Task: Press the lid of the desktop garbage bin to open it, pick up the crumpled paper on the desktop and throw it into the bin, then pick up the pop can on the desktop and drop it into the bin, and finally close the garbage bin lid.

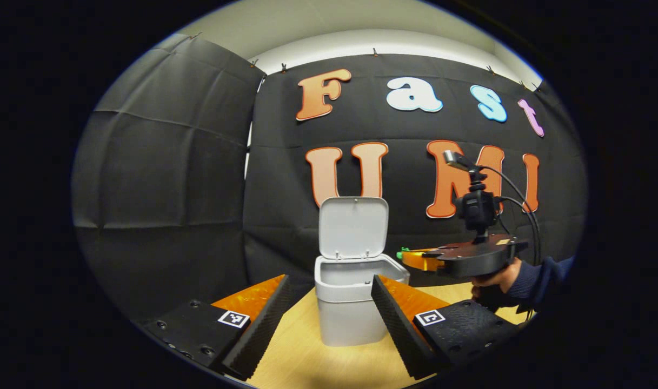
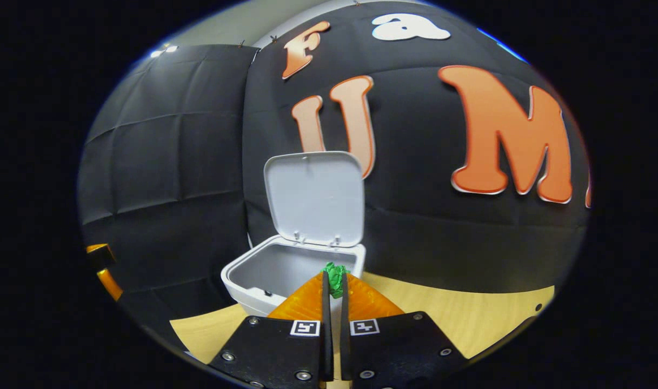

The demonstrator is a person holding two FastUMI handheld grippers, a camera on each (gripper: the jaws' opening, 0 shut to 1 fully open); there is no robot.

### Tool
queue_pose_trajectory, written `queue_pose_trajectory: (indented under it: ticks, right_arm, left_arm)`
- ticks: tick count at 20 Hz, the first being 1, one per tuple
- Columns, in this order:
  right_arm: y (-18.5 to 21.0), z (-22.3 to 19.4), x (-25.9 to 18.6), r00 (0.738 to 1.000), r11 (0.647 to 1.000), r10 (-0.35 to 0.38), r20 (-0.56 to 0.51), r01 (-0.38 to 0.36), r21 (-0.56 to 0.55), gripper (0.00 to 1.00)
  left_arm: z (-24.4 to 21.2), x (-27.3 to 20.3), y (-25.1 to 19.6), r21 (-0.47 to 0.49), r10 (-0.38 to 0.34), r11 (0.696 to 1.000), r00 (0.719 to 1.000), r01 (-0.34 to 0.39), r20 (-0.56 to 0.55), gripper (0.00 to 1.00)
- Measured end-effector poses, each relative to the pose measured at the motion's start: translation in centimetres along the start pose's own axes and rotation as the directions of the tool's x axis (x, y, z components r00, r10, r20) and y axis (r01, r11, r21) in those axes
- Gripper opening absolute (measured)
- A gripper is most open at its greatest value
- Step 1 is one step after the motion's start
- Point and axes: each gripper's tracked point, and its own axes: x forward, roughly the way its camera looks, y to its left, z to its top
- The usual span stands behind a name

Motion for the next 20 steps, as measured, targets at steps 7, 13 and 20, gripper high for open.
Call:
queue_pose_trajectory:
  ticks: [7,13,20]
  right_arm:
    - [1.9,-2.2,5.1,0.997,1.0,0.008,-0.079,-0.007,0.018,0.17]
    - [1.8,-2.4,4.6,0.998,0.999,0.028,-0.057,-0.029,-0.02,0.72]
    - [-4.0,-1.8,-4.5,0.996,0.997,-0.065,0.056,0.067,-0.036,0.95]
  left_arm:
    - [-2.9,-0.5,5.0,-0.044,0.104,0.993,0.993,-0.107,-0.058,0.95]
    - [-3.7,-0.1,4.0,-0.041,0.082,0.995,0.993,-0.086,-0.079,0.94]
    - [-4.3,0.9,-2.7,-0.008,-0.04,0.999,0.995,0.04,-0.095,0.94]
